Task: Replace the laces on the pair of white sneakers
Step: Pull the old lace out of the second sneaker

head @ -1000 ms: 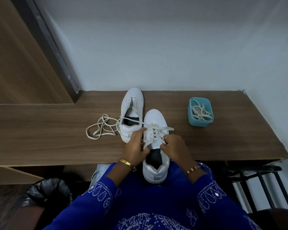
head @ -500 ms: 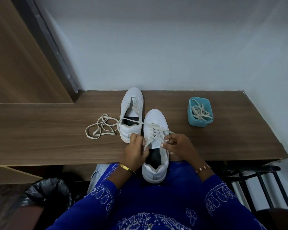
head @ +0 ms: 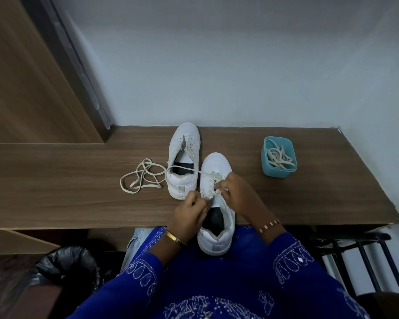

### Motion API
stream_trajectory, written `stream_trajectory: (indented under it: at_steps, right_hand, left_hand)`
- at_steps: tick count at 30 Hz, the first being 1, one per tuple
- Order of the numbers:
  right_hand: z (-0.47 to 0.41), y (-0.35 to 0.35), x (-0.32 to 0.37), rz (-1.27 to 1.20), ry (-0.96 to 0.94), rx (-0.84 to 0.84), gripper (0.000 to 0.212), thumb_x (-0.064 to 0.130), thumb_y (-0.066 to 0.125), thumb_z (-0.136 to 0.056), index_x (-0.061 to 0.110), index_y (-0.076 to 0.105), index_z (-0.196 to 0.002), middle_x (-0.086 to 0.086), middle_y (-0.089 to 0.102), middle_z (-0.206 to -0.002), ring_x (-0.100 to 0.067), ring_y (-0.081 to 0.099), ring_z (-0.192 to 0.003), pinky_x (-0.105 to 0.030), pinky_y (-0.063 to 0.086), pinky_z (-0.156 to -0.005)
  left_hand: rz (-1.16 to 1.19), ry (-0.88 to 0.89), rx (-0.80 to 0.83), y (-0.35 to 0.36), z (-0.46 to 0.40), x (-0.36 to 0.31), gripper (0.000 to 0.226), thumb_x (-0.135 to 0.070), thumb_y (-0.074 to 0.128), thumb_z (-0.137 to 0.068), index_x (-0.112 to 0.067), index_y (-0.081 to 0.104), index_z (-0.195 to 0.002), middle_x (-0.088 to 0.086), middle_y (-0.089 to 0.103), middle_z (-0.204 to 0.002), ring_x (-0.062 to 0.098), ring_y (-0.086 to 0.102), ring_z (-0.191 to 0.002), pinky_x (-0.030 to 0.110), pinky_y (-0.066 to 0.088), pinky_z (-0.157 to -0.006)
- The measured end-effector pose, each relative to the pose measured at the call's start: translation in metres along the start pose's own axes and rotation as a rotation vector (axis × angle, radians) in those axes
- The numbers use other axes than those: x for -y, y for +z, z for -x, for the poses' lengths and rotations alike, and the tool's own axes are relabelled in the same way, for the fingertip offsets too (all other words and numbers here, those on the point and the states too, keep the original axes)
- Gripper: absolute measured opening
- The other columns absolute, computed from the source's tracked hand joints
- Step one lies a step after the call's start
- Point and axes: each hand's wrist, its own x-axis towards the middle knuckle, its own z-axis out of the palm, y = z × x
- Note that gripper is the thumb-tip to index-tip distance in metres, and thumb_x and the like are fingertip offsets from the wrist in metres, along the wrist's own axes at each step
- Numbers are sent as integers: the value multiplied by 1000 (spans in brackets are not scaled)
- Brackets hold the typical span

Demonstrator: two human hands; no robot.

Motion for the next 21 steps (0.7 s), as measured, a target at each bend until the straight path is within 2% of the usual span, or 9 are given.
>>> stream_trajectory:
  at_steps: [2,5,8,12,13,15,18,19,21]
  right_hand:
    - [-1,-1,0,33,-14,3,23,9,50,-91,7,68,-106,-12,53,-102,-23,53,-92,-27,41,-73]
    - [-2,-3,0,99,-53,26,17,10,51,-90,6,66,-97,-10,51,-100,-21,51,-90,-33,44,-70]
    - [-6,0,-3,62,-38,41,12,6,51,-88,5,63,-92,-7,50,-94,-19,50,-83,-31,43,-68]
    - [-10,0,-3,-217,99,54,14,0,52,-87,10,59,-80,4,45,-82,-8,45,-70,-10,34,-63]
    - [-10,-3,-3,-316,154,48,20,-1,51,-88,14,56,-76,3,47,-80,-7,46,-68,-10,36,-65]
    - [-8,-9,-5,-620,322,39,20,-2,47,-90,12,53,-78,1,53,-77,-10,52,-67,-20,45,-65]
    - [-1,-13,-6,-1053,536,9,23,-6,40,-92,8,54,-80,-5,59,-78,-13,58,-67,-24,51,-63]
    - [0,-14,-6,-1104,572,-2,24,-6,39,-91,9,54,-79,-6,59,-78,-13,58,-67,-23,51,-62]
    - [-2,-15,-3,-997,551,-14,24,-6,41,-88,10,55,-76,-3,59,-78,-12,56,-68,-21,49,-63]
  left_hand:
    - [-4,39,7,-1,3,1,8,-23,45,-80,-19,42,-85,-2,41,-100,15,59,-57,15,36,-46]
    - [-11,57,24,-2,8,1,8,-23,47,-81,-18,45,-88,0,44,-108,18,63,-59,19,42,-38]
    - [1,31,50,-2,10,0,5,-21,47,-82,-18,44,-84,-5,45,-97,15,57,-58,16,34,-46]
    - [164,-171,91,-1,8,-3,12,-26,51,-80,-24,40,-78,-8,43,-82,9,43,-65,16,32,-54]
    - [216,-232,104,-1,8,-3,12,-29,52,-78,-25,40,-78,-6,47,-81,8,43,-68,14,33,-56]
    - [275,-327,120,2,8,-3,14,-29,56,-76,-23,47,-84,2,55,-84,5,46,-75,13,35,-62]
    - [273,-499,147,6,6,-3,28,-18,70,-74,-7,59,-97,6,58,-94,11,50,-84,14,34,-69]
    - [260,-535,176,7,5,-4,31,-17,70,-75,-4,59,-101,7,57,-97,13,49,-86,16,34,-71]
    - [279,-537,238,7,1,-6,33,-20,62,-77,0,57,-102,10,56,-99,18,50,-89,21,37,-76]
